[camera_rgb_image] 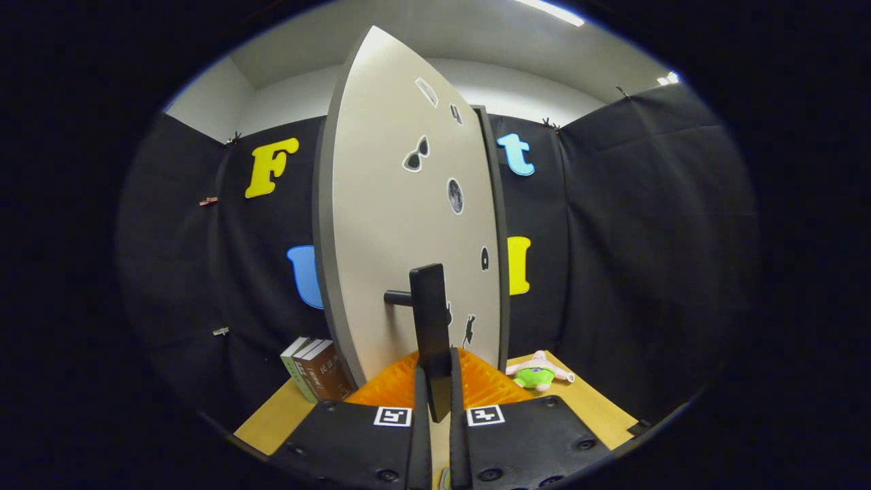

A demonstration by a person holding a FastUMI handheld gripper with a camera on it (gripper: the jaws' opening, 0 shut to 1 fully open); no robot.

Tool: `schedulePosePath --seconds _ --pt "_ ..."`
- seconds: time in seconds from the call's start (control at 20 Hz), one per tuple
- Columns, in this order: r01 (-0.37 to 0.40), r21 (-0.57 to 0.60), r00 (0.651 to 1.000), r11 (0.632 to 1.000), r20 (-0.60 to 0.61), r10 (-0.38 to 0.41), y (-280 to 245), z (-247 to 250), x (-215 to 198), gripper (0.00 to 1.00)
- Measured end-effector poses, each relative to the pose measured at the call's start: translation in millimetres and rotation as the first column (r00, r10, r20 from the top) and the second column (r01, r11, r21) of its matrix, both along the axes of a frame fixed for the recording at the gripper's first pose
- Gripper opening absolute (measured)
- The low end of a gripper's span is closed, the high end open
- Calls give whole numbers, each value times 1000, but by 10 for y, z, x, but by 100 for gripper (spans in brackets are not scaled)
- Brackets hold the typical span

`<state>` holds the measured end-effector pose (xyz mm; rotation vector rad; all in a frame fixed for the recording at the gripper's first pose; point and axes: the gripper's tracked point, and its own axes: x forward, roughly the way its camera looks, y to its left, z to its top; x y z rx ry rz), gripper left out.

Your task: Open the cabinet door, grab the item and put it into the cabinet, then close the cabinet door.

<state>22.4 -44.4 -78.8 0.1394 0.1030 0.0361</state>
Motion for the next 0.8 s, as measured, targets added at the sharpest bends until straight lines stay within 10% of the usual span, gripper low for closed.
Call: schedulePosePath --seconds 0.8 --pt "262 -89 965 961 50 -258 -1482 74 -298 8"
